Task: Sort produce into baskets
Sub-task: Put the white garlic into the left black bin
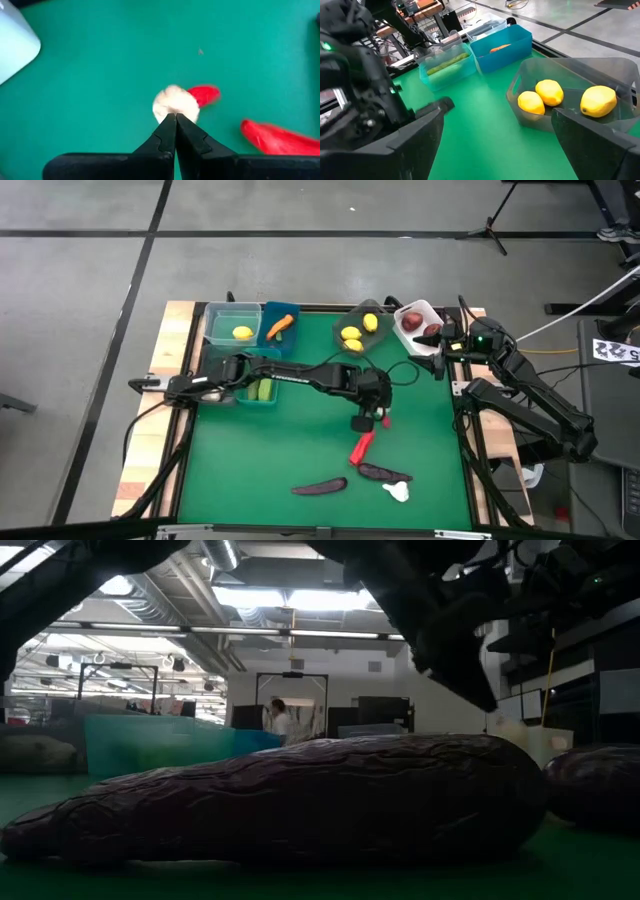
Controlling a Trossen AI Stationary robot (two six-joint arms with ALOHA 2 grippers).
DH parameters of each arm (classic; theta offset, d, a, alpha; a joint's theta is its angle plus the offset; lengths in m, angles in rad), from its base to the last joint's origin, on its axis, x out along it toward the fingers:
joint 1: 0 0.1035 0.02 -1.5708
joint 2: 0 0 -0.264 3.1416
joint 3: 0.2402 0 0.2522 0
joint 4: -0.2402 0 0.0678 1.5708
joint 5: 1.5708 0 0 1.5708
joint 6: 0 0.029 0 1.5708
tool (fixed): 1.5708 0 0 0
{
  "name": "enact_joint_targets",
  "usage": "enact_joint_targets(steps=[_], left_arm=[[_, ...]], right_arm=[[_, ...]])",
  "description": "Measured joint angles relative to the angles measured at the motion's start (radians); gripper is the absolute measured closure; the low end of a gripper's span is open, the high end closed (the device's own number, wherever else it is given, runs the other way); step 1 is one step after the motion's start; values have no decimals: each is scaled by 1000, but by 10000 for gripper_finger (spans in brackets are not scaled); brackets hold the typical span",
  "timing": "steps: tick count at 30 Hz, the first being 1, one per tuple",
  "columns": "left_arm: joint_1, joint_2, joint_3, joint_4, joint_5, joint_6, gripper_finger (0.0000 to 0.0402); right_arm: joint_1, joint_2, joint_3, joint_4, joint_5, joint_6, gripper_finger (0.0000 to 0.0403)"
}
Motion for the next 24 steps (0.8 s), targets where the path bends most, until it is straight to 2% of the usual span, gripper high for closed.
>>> enact_joint_targets(steps=[6, 16, 20, 24], left_arm=[[0, -36, 0, -77, -68, 4, 401], [-1, -88, -1, -348, -155, -14, 401], [-2, -149, -36, -399, -178, -40, 402], [-2, -228, -60, -480, -250, -89, 402]], right_arm=[[0, 0, 0, -1, 1, 0, 33], [0, 0, 0, -9, 3, 0, 33], [0, 0, 0, -9, 4, 0, 33], [0, 0, 0, -10, 8, 0, 33]])
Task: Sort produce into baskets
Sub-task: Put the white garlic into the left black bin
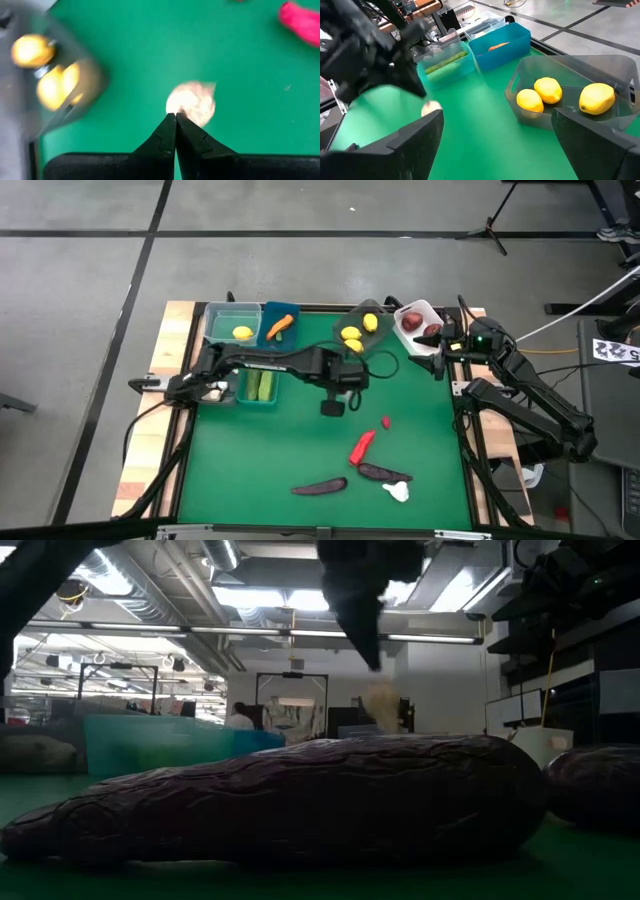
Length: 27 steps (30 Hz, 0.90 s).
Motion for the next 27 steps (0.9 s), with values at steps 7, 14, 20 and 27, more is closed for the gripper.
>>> enact_joint_targets(steps=[7, 14, 20, 27], left_arm=[[-15, -174, -110, -98, -116, -116, 401], [-22, -385, -302, -89, -225, -276, 401], [-26, -529, -472, -133, -300, -426, 401], [-27, -614, -619, -254, -302, -607, 401]], right_arm=[[0, 0, 0, 0, 2, 0, 33], [0, 0, 0, 0, 3, 0, 33], [0, 0, 0, 2, 9, 0, 33], [0, 0, 0, 2, 11, 0, 33]])
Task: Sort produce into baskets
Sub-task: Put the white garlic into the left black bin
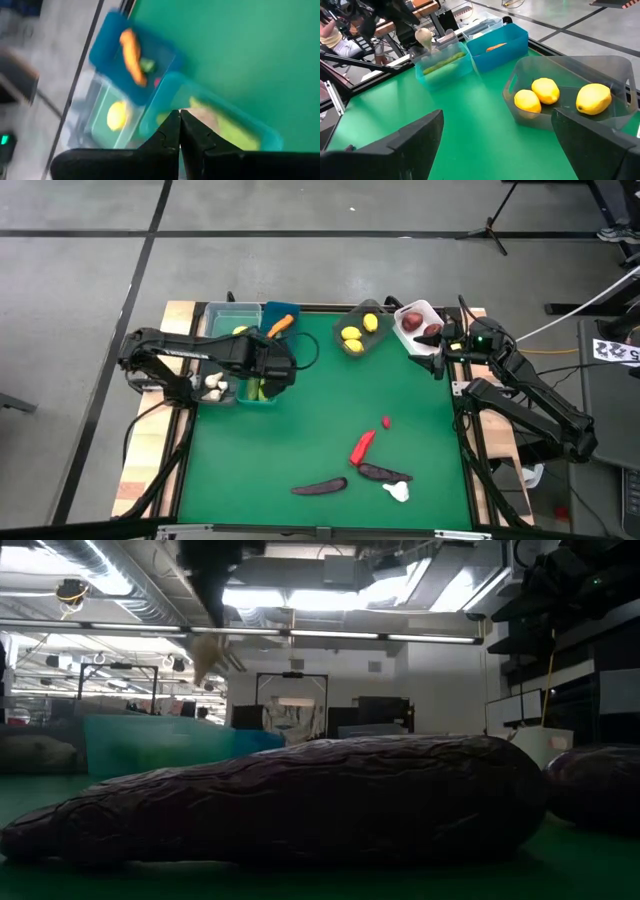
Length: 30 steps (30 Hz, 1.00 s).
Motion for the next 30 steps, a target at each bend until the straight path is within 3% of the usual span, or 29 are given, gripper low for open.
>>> enact_joint_targets(steps=[8, 23, 30], left_arm=[[-25, -43, -118, -164, -17, -270, 401], [-34, -290, -323, -155, 21, -613, 401], [-34, -343, -404, -155, 33, -710, 401]], right_arm=[[0, 0, 0, -1, 8, 0, 33], [0, 0, 0, -2, 17, 0, 33], [0, 0, 0, -2, 18, 0, 33]])
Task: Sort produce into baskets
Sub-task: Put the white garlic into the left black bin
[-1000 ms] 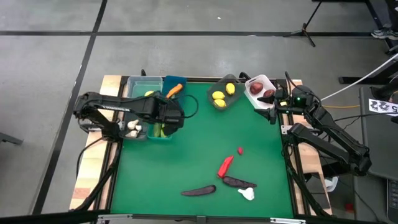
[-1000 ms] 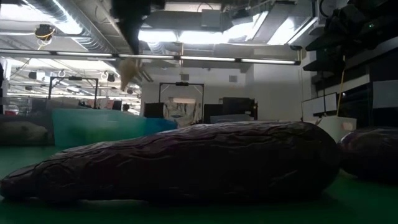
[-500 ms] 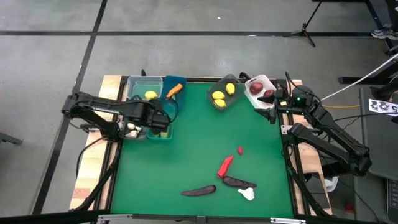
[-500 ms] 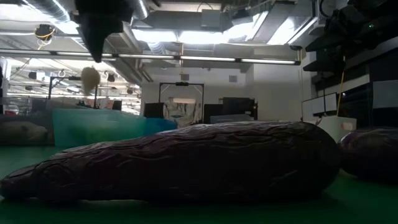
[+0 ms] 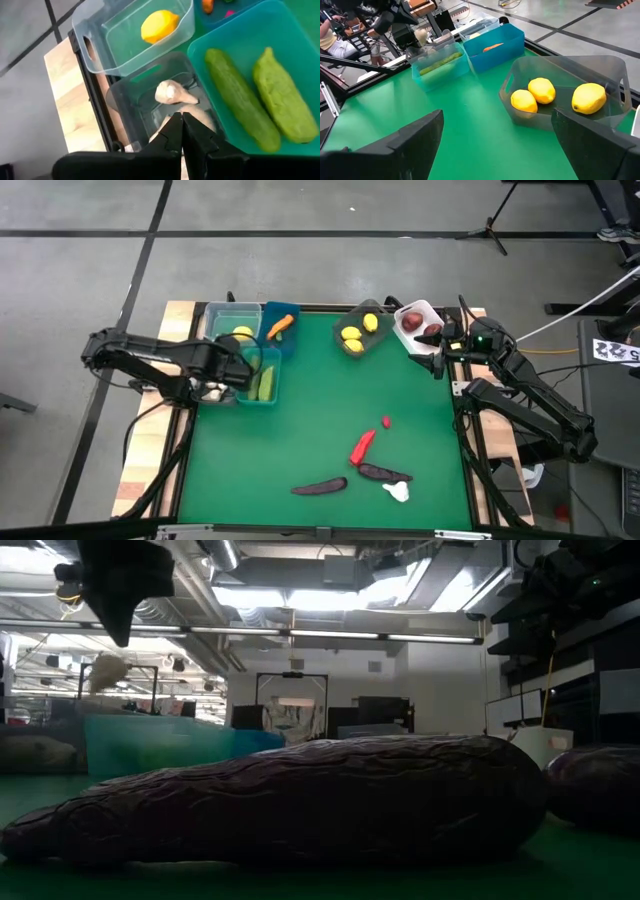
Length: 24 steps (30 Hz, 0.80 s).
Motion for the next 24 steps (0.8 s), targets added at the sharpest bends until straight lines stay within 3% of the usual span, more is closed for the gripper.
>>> enact_joint_targets(steps=[11, 24], left_arm=[[0, -1, -111, 14, 11, -45, 401], [0, -1, -240, 176, 33, -35, 401]], right_arm=[[0, 0, 0, 0, 0, 0, 33], [0, 0, 0, -1, 0, 0, 33]])
